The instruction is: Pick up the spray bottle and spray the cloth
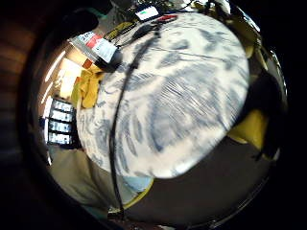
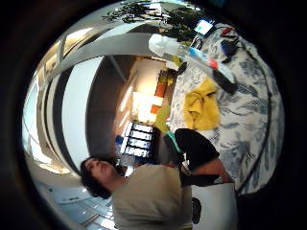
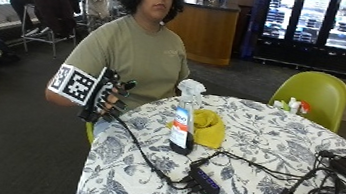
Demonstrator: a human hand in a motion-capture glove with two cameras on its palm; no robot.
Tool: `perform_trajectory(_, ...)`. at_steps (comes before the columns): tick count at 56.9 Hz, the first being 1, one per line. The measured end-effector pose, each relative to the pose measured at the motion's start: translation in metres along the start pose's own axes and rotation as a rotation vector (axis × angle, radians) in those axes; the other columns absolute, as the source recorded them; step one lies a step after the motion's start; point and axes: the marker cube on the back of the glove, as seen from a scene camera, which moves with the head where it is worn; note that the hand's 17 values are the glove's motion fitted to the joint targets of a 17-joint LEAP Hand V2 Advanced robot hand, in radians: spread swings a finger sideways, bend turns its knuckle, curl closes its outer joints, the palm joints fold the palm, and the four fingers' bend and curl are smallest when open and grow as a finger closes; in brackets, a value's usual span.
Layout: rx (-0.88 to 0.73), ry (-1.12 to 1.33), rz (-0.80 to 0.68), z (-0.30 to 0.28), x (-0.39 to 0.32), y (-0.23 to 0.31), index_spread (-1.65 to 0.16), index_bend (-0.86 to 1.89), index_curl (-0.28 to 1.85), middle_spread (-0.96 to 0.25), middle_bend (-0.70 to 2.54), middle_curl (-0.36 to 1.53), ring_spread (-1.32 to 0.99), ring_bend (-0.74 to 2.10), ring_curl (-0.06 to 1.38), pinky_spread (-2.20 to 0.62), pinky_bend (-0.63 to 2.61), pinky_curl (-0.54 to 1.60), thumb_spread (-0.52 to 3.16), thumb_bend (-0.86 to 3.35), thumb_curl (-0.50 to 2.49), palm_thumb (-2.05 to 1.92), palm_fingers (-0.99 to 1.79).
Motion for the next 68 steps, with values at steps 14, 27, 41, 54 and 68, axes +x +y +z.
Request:
perform_trajectory(14,0.031,0.035,0.056,-0.014,0.009,0.064,-0.38,0.12,0.28,0.0,0.22,0.4,-0.02,0.45,0.35,0.21,0.48,0.38,1.06,-0.03,0.38,0.59,0.19)
perform_trajectory(27,0.02,-0.002,0.043,-0.011,0.009,0.055,-0.38,0.12,0.25,0.01,0.22,0.38,-0.01,0.43,0.34,0.21,0.45,0.36,1.02,-0.02,0.36,0.59,0.21)
perform_trajectory(41,-0.005,-0.195,-0.027,0.03,-0.009,-0.035,-0.38,0.13,0.23,0.02,0.22,0.37,0.01,0.42,0.33,0.21,0.43,0.35,0.99,-0.02,0.36,0.62,0.21)
perform_trajectory(54,0.067,-0.312,-0.055,0.081,-0.019,-0.115,-0.35,0.12,0.22,0.03,0.24,0.37,0.02,0.44,0.33,0.21,0.37,0.34,0.97,-0.02,0.36,0.68,0.24)
perform_trajectory(68,0.223,-0.363,-0.042,0.115,-0.028,-0.16,-0.3,0.08,0.19,0.04,0.27,0.38,0.01,0.49,0.34,0.18,0.36,0.34,0.88,-0.03,0.37,0.73,0.28)
